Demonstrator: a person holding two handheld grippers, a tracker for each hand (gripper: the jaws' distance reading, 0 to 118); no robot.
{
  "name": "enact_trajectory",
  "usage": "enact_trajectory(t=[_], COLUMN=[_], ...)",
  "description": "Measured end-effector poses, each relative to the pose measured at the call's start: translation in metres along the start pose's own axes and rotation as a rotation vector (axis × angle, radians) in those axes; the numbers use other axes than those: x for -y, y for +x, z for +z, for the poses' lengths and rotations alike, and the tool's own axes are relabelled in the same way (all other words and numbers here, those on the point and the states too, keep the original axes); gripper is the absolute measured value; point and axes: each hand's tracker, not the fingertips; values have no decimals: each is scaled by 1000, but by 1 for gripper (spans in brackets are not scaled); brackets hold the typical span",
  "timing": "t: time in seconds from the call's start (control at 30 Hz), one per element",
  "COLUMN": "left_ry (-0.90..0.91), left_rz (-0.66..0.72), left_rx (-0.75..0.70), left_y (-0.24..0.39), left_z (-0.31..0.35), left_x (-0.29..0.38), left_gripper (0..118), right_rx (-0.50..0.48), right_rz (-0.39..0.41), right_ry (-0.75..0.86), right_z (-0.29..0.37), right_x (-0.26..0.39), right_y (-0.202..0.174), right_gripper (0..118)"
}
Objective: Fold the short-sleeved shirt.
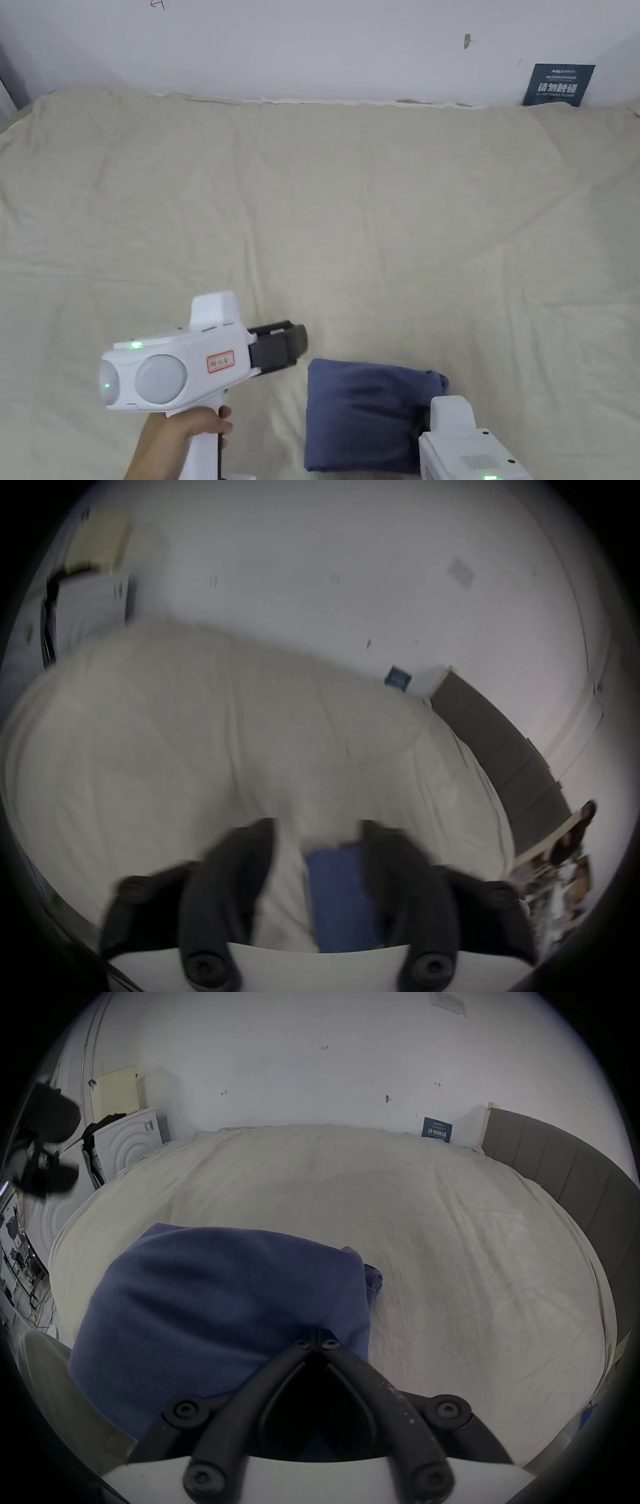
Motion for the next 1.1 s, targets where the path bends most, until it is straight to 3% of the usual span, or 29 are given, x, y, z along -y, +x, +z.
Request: enact_trajectory(t=[0.23,0.3,0.4,0.47,0.5,0.57,0.63,0.9,1.1], left_ry=[-239,-281,-311,-297,-298,-302,-302,-234,-199], left_rz=[88,113,124,183,220,262,229,75,-32], left_rx=[24,50,127,178,197,217,197,144,-6], left_y=[-21,-28,-33,-37,-38,-40,-38,-24,-83], left_z=[-65,-79,-89,-92,-92,-93,-92,-65,-26], left_x=[28,36,46,50,52,53,53,30,-30], left_gripper=[113,108,77,65,50,45,32,25,25], right_rx=[-19,-20,-25,-31,-34,-39,-44,-46,-23], right_rz=[-26,-30,-37,-45,-49,-56,-60,-39,0], right_ry=[4,6,5,5,5,5,5,70,193], right_z=[1,1,1,1,1,2,2,26,50], right_x=[0,0,1,0,0,0,0,-30,-75], right_y=[4,4,6,7,8,9,10,11,11], right_gripper=[1,1,1,1,1,1,1,1,1])
